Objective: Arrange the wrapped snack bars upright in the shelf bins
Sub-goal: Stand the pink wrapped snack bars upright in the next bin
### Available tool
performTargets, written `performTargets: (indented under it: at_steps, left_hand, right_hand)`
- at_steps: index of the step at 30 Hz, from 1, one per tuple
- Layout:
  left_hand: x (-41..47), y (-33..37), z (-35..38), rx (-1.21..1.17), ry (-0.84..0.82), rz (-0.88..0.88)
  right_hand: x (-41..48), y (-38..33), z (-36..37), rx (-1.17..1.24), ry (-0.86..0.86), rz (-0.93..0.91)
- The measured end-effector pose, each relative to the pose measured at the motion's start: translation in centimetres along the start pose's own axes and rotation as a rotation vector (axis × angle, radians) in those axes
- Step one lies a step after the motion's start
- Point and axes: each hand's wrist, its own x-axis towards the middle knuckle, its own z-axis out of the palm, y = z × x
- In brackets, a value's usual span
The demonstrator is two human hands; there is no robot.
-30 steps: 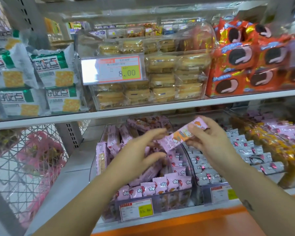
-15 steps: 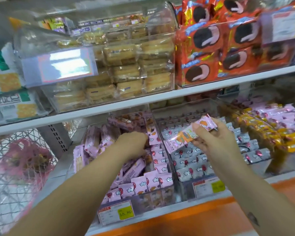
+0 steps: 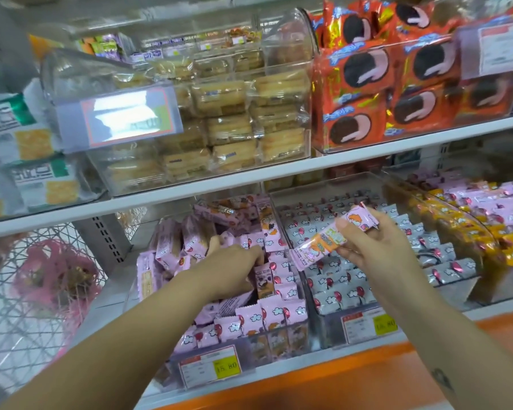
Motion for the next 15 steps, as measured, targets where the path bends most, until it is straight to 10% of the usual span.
performTargets:
  at_steps: [15]
  left_hand:
    - [-4.7,-1.3,-3.9,-0.513,0.230,0.056]
  right_hand:
    - [-0.1,0.4,0.8,-0.040,-0.046,-0.037]
